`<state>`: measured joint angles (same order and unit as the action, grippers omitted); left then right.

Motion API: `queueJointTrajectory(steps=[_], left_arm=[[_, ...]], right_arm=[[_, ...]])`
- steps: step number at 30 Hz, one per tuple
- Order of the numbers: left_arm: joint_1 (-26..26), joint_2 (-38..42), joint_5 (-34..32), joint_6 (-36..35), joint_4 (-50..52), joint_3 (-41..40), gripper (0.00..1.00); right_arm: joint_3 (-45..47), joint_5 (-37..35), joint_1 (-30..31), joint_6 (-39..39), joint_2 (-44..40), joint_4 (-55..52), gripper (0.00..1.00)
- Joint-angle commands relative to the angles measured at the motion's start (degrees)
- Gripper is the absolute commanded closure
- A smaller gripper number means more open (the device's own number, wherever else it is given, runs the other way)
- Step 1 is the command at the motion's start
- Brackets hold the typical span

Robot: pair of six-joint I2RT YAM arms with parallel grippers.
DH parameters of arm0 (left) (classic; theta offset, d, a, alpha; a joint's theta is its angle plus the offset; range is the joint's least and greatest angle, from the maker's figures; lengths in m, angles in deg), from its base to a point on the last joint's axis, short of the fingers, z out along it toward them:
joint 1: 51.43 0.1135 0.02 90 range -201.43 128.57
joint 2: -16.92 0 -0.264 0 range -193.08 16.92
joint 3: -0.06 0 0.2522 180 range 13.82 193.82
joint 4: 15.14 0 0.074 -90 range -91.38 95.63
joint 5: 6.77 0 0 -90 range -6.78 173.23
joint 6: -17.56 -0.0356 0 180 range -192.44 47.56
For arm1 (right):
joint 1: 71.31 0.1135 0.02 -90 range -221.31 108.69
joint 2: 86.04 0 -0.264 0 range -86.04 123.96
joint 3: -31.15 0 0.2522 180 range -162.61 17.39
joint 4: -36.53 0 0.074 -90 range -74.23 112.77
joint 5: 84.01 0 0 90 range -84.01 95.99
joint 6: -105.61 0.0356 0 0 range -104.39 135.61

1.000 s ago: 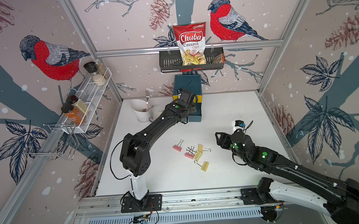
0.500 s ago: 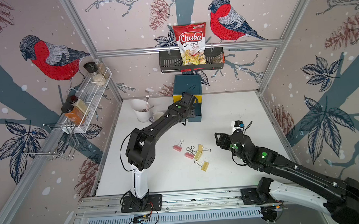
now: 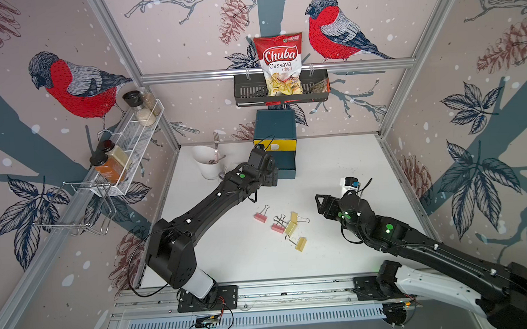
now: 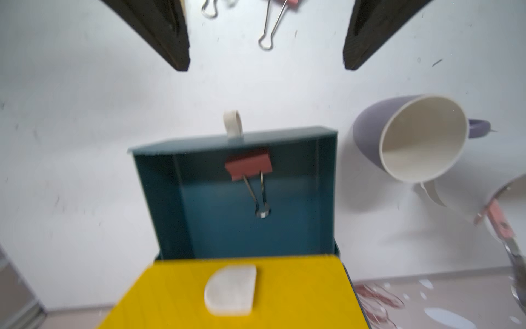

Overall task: Put the binder clips in the drawer according to color
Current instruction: Place the binder clip in the drawer, then pick up the binder clip at the center of the board.

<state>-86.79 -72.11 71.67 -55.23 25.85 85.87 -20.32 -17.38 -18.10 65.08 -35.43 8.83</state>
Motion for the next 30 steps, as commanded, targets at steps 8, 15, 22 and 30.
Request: queueJointTrajectory(steps=[8,15,22,30], left_arm=[[0.52,-3.61,7.40,-12.29,5.18,-10.15,0.07],[0.73,-7.62,12.24,-15.44,8.65,-9.89,0.07],[0.90,-10.77,11.16,-14.32,9.26,-9.76,0.08],[0.92,-14.35,10.42,-13.72,9.29,-9.57,0.21]], right_arm=[[-0.16,0.99,1.08,0.09,0.25,0.95,0.26],[-0.17,0.00,1.37,0.80,-1.15,0.05,0.26],[-0.25,0.09,1.70,1.20,-0.12,0.70,0.26],[0.07,-0.35,1.94,1.58,0.00,0.79,0.26]])
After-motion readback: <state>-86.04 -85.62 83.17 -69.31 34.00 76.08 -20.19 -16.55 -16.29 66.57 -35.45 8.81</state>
